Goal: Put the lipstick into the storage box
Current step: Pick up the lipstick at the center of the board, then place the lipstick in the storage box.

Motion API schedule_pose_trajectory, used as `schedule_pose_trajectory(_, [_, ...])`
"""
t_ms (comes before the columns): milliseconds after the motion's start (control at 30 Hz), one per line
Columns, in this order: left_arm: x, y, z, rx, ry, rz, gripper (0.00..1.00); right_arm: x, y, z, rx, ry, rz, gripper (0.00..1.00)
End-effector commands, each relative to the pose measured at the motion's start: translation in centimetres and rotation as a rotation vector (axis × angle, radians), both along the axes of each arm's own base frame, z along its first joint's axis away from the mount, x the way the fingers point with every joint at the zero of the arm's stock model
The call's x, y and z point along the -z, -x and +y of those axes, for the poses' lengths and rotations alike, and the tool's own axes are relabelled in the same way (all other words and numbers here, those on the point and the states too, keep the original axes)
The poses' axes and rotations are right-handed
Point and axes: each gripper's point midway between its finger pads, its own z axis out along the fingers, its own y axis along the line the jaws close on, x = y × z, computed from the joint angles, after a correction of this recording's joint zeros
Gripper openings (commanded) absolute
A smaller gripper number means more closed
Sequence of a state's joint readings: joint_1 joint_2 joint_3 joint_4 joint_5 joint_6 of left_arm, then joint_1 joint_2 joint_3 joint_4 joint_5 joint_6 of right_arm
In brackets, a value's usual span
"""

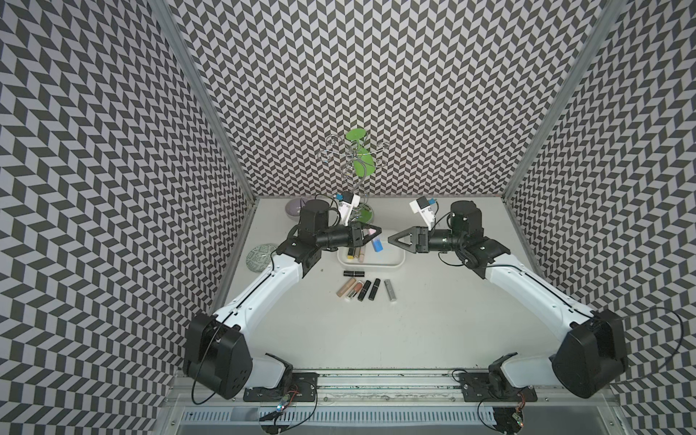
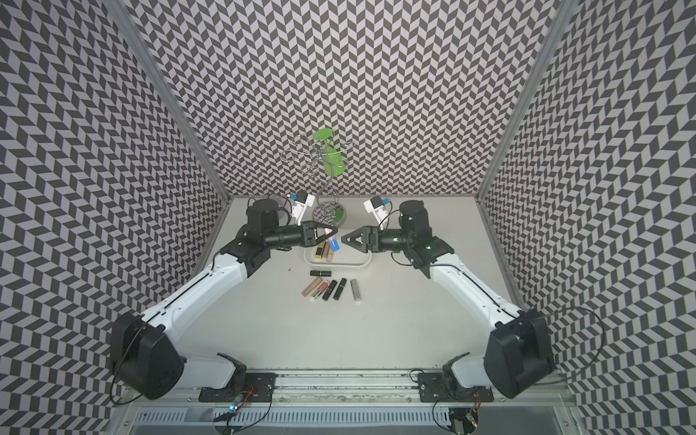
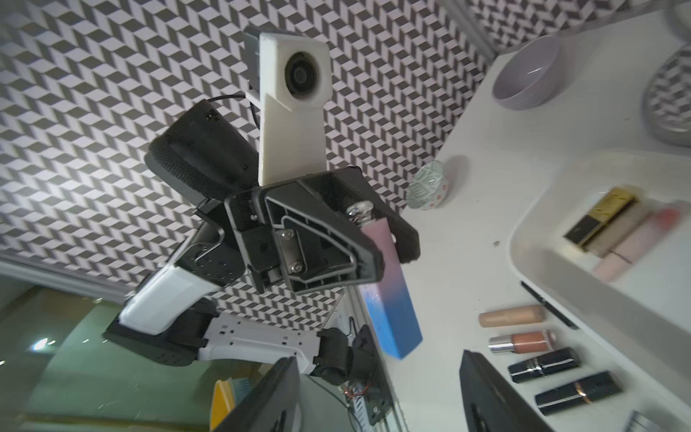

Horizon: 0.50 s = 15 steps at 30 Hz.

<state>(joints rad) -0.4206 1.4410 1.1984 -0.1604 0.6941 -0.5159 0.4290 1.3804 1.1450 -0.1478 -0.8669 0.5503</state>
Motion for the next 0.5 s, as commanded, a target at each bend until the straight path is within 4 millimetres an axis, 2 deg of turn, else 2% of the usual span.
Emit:
schedule_pose_trajectory(0, [6.0, -2.7, 1.9, -0.098, -0.271, 0.053, 0.0, 2.2, -1.4, -2.7, 0.153, 0.236, -0.069, 0.73])
schedule_pose_trajectory(200, [11.9, -6.2, 0.6, -0.107, -0.533, 0.06, 0.0, 4.2, -1.1, -4.4, 0.186, 0.363, -0.079, 0.75])
schedule_pose_trajectory(333, [14.6, -7.7, -1.0, -0.087, -0.641, 0.058, 0.0, 5.3, -0.7, -5.0, 0.192, 0.405, -0.078, 0.75])
schedule_pose_trajectory(467, [16.8, -8.4, -1.6, -0.08, -0.68, 0.081, 0.0, 6.4, -0.5, -5.5, 0.191, 0.441, -0.073, 0.75])
